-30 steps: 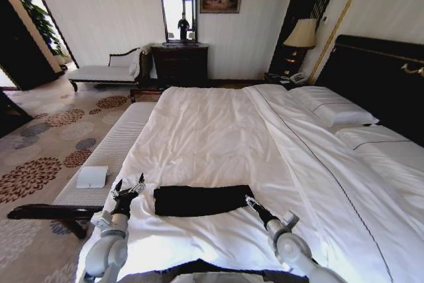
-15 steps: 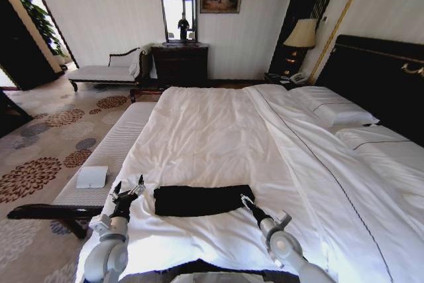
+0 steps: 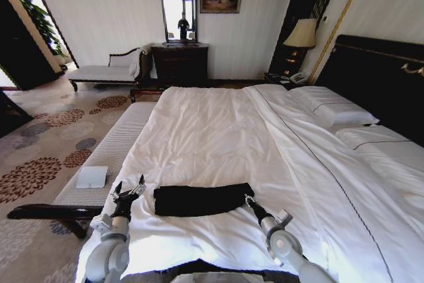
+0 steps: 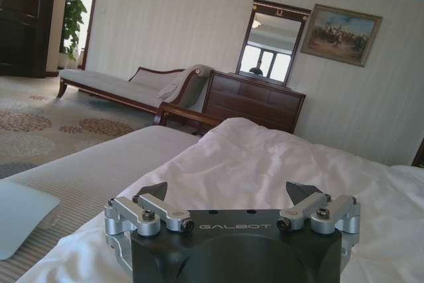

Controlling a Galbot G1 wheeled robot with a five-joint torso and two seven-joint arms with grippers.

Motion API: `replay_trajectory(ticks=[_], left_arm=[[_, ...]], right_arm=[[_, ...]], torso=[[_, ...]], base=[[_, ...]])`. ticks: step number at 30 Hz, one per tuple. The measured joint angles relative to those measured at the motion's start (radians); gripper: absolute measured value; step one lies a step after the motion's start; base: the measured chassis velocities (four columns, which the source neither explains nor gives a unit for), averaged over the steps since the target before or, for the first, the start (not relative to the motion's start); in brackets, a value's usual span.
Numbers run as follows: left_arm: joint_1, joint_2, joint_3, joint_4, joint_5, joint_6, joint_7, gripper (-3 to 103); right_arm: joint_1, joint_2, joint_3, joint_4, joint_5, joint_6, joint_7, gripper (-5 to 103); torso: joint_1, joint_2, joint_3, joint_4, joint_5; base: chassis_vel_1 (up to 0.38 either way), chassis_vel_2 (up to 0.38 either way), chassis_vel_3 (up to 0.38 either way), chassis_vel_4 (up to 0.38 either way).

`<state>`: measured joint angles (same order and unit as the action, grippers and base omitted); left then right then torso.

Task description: Fold the clothes on the bed.

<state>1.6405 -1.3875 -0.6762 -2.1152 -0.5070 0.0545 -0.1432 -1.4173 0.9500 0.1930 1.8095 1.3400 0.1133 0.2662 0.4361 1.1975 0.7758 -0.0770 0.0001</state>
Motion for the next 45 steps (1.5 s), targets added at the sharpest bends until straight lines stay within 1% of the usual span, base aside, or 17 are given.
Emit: replay_trajectory(ticks=[1, 5, 7, 10, 14, 21, 23, 26, 27, 28, 29, 32, 34, 35, 37, 42, 45], left_arm=[[0.000, 0.000, 0.001, -0.001, 0.000, 0.000, 0.000, 100], [-0.008, -0.008, 0.016, -0.011, 0.000, 0.007, -0.006, 100], [-0.011, -0.010, 0.019, -0.013, 0.000, 0.009, -0.008, 100], [-0.031, -0.026, 0.043, -0.028, 0.002, 0.026, -0.017, 100], [-0.038, -0.028, 0.047, -0.032, 0.001, 0.030, -0.019, 100], [-0.043, -0.017, 0.037, -0.036, -0.007, 0.031, -0.019, 100], [-0.045, -0.014, 0.027, -0.037, -0.012, 0.032, -0.020, 100], [-0.052, -0.007, -0.029, -0.019, -0.012, 0.051, -0.035, 100], [-0.052, -0.007, -0.029, -0.019, -0.012, 0.051, -0.035, 100], [-0.057, -0.005, -0.057, -0.001, -0.002, 0.067, -0.050, 100], [-0.060, -0.005, -0.067, 0.008, 0.002, 0.072, -0.057, 100], [-0.082, 0.006, -0.153, 0.075, -0.029, 0.107, -0.111, 100], [-0.085, 0.011, -0.166, 0.083, -0.040, 0.110, -0.114, 100], [-0.085, 0.027, -0.209, 0.097, -0.071, 0.117, -0.121, 100], [-0.084, 0.030, -0.218, 0.099, -0.076, 0.117, -0.122, 100], [-0.049, 0.069, -0.312, 0.098, -0.145, 0.120, -0.124, 100], [-0.040, 0.070, -0.325, 0.098, -0.153, 0.120, -0.124, 100]], right_arm=[[0.000, -0.001, 0.001, 0.000, -0.003, 0.002, 0.000, 14], [-0.008, -0.016, 0.039, 0.031, -0.012, 0.019, -0.011, 5], [-0.012, -0.020, 0.051, 0.040, -0.011, 0.021, -0.015, 5], [-0.055, -0.055, 0.174, 0.118, 0.030, 0.026, -0.058, 5], [-0.087, -0.083, 0.253, 0.120, 0.056, 0.034, -0.093, 5], [-0.087, -0.096, 0.270, 0.022, 0.030, 0.055, -0.140, 5], [-0.064, -0.096, 0.250, -0.001, 0.006, 0.065, -0.152, 5], [-0.017, -0.097, 0.203, -0.011, -0.068, 0.095, -0.227, 5], [-0.017, -0.097, 0.203, -0.011, -0.068, 0.095, -0.227, 5], [0.000, -0.098, 0.184, -0.013, -0.115, 0.112, -0.282, 5], [0.005, -0.099, 0.179, -0.014, -0.127, 0.116, -0.299, 5], [0.050, -0.105, 0.103, -0.018, -0.240, 0.139, -0.474, 5], [0.056, -0.106, 0.088, -0.017, -0.250, 0.141, -0.490, 5], [0.083, -0.114, 0.028, -0.016, -0.275, 0.144, -0.530, 5], [0.089, -0.115, 0.018, -0.016, -0.279, 0.144, -0.535, 5], [0.208, -0.159, -0.168, -0.007, -0.314, 0.141, -0.604, 5], [0.246, -0.167, -0.218, -0.010, -0.314, 0.134, -0.616, 5]], torso=[[0.000, 0.000, 0.000, 0.0001, 0.0000], [0.000, 0.000, 0.000, 0.0002, 0.0004], [0.000, 0.000, 0.000, 0.0002, 0.0003], [0.000, 0.000, 0.000, -0.0001, -0.0002], [0.000, 0.000, 0.000, -0.0001, -0.0003], [0.000, 0.000, 0.000, -0.0004, 0.0001], [0.000, 0.000, 0.000, -0.0003, 0.0001], [0.000, 0.000, 0.000, -0.0001, -0.0003], [0.000, 0.000, 0.000, -0.0001, -0.0003], [0.000, 0.000, 0.000, -0.0002, -0.0003], [0.000, 0.000, 0.000, -0.0002, -0.0004], [0.000, 0.000, 0.000, 0.0005, -0.0006], [0.000, 0.000, 0.000, 0.0001, -0.0006], [0.000, 0.000, 0.000, -0.0003, -0.0006], [0.000, 0.000, 0.000, -0.0003, -0.0005], [0.000, 0.000, 0.000, 0.0001, -0.0006], [0.000, 0.000, 0.000, -0.0001, -0.0005]], base=[[0.000, 0.000, 0.000, 0.000], [0.000, 0.000, 0.000, 0.000], [0.000, 0.000, 0.000, 0.000], [0.000, 0.000, 0.000, 0.000], [0.000, 0.000, 0.000, 0.000], [0.000, 0.000, 0.000, 0.000], [0.000, 0.000, 0.000, 0.000], [0.000, 0.000, 0.000, 0.000], [0.000, 0.000, 0.000, 0.000], [0.000, 0.000, 0.000, 0.000], [0.000, 0.000, 0.000, 0.000], [0.000, 0.000, 0.000, 0.000], [0.000, 0.000, 0.000, 0.000], [0.000, 0.000, 0.000, 0.000], [0.000, 0.000, 0.000, 0.000], [0.000, 0.000, 0.000, 0.000], [0.000, 0.000, 0.000, 0.000]])
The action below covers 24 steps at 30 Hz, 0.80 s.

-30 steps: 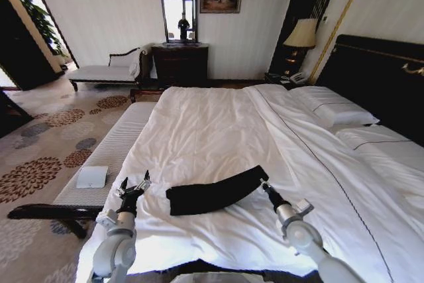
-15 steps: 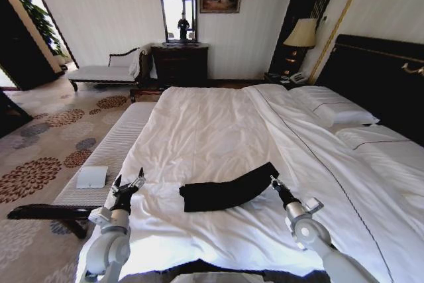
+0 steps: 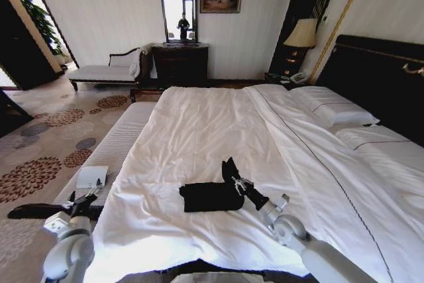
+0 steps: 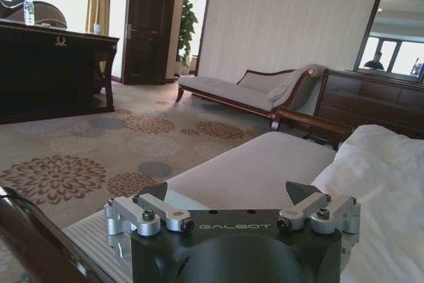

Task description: Fold the clothes on the bed.

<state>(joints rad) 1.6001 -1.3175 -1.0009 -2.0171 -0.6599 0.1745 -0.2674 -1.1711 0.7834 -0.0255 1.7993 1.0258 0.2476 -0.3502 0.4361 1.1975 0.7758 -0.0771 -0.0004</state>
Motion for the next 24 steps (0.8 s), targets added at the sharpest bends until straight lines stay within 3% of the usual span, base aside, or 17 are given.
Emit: replay_trajectory(ticks=[3, 9, 17, 24], left_arm=[[0.016, -0.006, -0.013, 0.000, -0.004, -0.003, 0.000, 100], [0.018, -0.009, -0.022, 0.006, -0.008, -0.005, 0.000, 100], [0.014, -0.002, -0.024, 0.017, -0.015, -0.007, -0.001, 100], [-0.001, 0.013, -0.020, 0.031, -0.025, -0.008, -0.002, 100]], right_arm=[[0.117, 0.000, -0.148, -0.049, -0.001, -0.009, -0.021, 5], [0.246, 0.035, -0.298, -0.173, -0.023, -0.010, -0.062, 5], [0.321, 0.082, -0.382, -0.232, -0.011, -0.013, -0.076, 5], [0.403, 0.113, -0.483, -0.292, -0.013, -0.016, -0.138, 5]], torso=[[0.000, 0.000, 0.000, 0.0002, 0.0002], [0.000, 0.000, 0.000, 0.0001, 0.0003], [0.000, 0.000, 0.000, 0.0000, 0.0002], [0.000, 0.000, 0.000, -0.0001, 0.0003]], base=[[0.000, 0.000, 0.000, 0.000], [0.000, 0.000, 0.000, 0.000], [0.000, 0.000, 0.000, 0.000], [0.000, 0.000, 0.000, 0.000]])
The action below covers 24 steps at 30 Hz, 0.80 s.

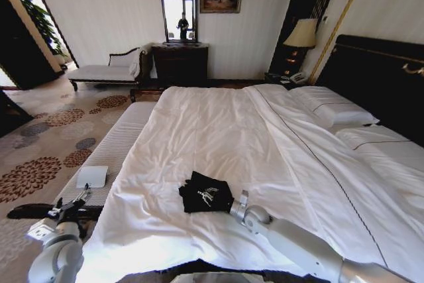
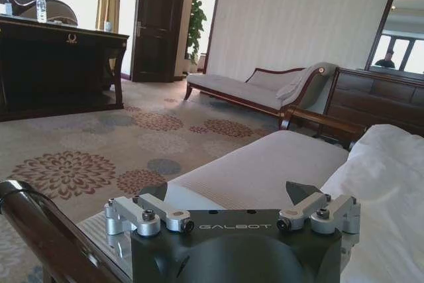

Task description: Fold the clothes on the bed.

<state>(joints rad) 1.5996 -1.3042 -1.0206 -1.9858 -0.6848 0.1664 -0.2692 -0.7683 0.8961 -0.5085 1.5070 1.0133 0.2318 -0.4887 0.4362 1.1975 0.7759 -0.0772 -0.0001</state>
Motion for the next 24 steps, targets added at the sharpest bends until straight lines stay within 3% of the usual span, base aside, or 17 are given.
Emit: replay_trajectory(ticks=[10, 20, 22, 24], left_arm=[[0.010, 0.001, -0.015, 0.000, -0.017, -0.010, 0.000, 100], [0.009, -0.002, -0.017, 0.002, -0.018, -0.012, -0.001, 100], [0.005, -0.005, -0.009, 0.002, -0.012, -0.010, -0.002, 100], [0.004, -0.005, -0.007, 0.002, -0.010, -0.010, -0.002, 100]], right_arm=[[0.092, 0.020, -0.115, -0.058, 0.003, 0.013, -0.042, 5], [0.087, 0.035, -0.130, -0.076, -0.015, 0.033, -0.045, 3], [0.078, 0.036, -0.124, -0.063, -0.019, 0.053, -0.047, 13], [0.075, 0.036, -0.122, -0.056, -0.018, 0.060, -0.049, 13]], torso=[[0.000, 0.000, 0.000, 0.0002, 0.0001], [0.000, 0.000, 0.000, 0.0001, 0.0002], [0.000, 0.000, 0.000, 0.0001, 0.0001], [0.000, 0.000, 0.000, 0.0001, 0.0002]], base=[[0.000, 0.000, 0.000, 0.000], [0.000, 0.000, 0.000, 0.000], [0.000, 0.000, 0.000, 0.000], [0.000, 0.000, 0.000, 0.000]])
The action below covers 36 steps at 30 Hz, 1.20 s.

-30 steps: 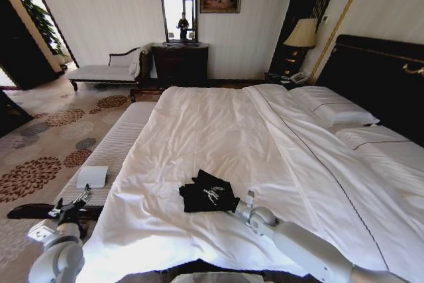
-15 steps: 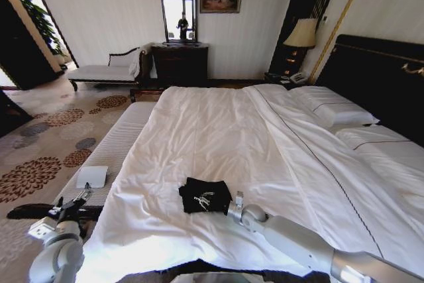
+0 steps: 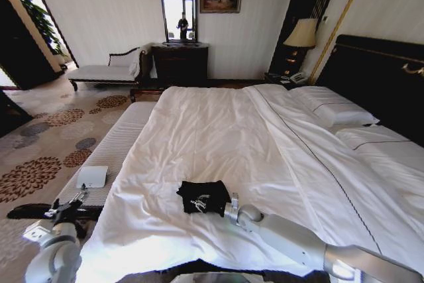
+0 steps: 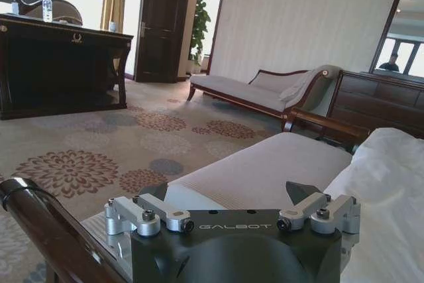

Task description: Fold the clothes on the bed.

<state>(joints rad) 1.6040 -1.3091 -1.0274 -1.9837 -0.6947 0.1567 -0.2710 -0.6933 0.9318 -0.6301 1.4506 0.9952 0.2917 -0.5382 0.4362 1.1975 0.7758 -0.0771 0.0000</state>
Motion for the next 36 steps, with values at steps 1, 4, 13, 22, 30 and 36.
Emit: replay_trajectory(ticks=[1, 4, 13, 22, 30, 36], left_arm=[[-0.002, 0.000, 0.004, 0.000, 0.002, 0.001, 0.000, 100], [-0.005, 0.000, 0.009, 0.003, 0.006, 0.004, -0.003, 100], [0.000, 0.005, 0.010, 0.006, 0.007, 0.005, -0.007, 100], [0.006, 0.009, 0.008, 0.008, 0.007, 0.002, -0.009, 100], [0.016, -0.002, 0.006, -0.006, 0.007, 0.000, -0.010, 100], [0.033, -0.016, -0.006, -0.009, 0.009, -0.007, -0.011, 100]], right_arm=[[-0.004, -0.001, 0.004, 0.015, 0.007, 0.011, -0.014, 19], [-0.009, -0.014, 0.024, 0.082, 0.055, 0.043, -0.081, 35], [-0.021, -0.007, 0.103, 0.131, 0.292, 0.018, -0.020, 68], [-0.119, -0.020, 0.147, 0.107, 0.304, -0.038, 0.062, 98], [-0.105, 0.034, 0.114, 0.002, 0.240, -0.067, 0.141, 100], [-0.020, 0.151, 0.030, -0.101, 0.199, -0.056, 0.146, 100]], torso=[[0.000, 0.000, 0.000, 0.0000, 0.0000], [0.000, 0.000, 0.000, 0.0000, -0.0001], [0.000, 0.000, 0.000, 0.0001, 0.0000], [0.000, 0.000, 0.000, -0.0002, 0.0000], [0.000, 0.000, 0.000, -0.0002, -0.0002], [0.000, 0.000, 0.000, 0.0003, -0.0001]], base=[[0.000, 0.000, 0.000, 0.000], [0.000, 0.000, 0.000, 0.000], [0.000, 0.000, 0.000, 0.000], [0.000, 0.000, 0.000, 0.000], [0.000, 0.000, 0.000, 0.000], [0.000, 0.000, 0.000, 0.000]])
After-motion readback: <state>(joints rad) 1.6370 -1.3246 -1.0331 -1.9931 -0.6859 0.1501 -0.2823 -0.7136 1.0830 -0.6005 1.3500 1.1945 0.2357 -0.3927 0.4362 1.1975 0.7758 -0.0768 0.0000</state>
